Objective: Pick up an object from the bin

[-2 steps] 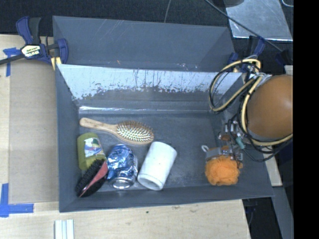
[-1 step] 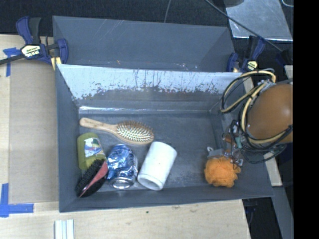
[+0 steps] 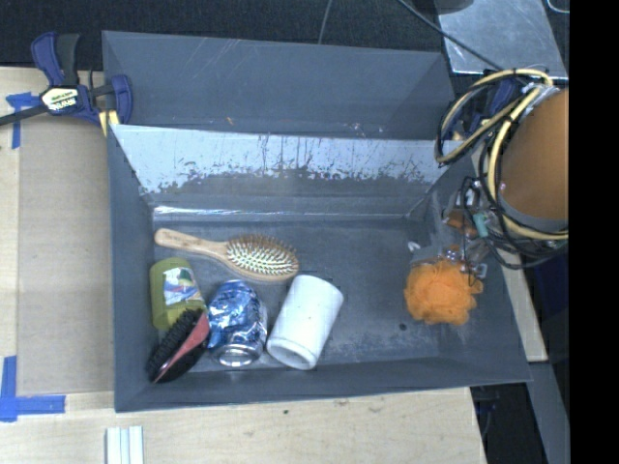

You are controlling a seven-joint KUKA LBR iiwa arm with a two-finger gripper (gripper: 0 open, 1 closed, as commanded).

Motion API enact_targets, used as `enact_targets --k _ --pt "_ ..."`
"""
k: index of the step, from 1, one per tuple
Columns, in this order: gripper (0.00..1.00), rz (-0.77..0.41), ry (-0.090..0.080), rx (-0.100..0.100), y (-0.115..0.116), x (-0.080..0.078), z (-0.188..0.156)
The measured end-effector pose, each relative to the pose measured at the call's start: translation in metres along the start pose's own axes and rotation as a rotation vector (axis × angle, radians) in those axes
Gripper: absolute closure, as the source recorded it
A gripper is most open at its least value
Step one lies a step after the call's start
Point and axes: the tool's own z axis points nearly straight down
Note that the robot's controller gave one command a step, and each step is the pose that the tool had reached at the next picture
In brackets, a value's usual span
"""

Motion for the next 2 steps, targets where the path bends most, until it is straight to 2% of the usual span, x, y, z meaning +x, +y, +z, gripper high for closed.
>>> enact_targets --k 1,2 --pt "1.0 0.381 0.0 -0.003 -0.011 0.01 0.074" --pt "1.0 0.33 -0.009 0.008 -0.034 -0.058 -0.066"
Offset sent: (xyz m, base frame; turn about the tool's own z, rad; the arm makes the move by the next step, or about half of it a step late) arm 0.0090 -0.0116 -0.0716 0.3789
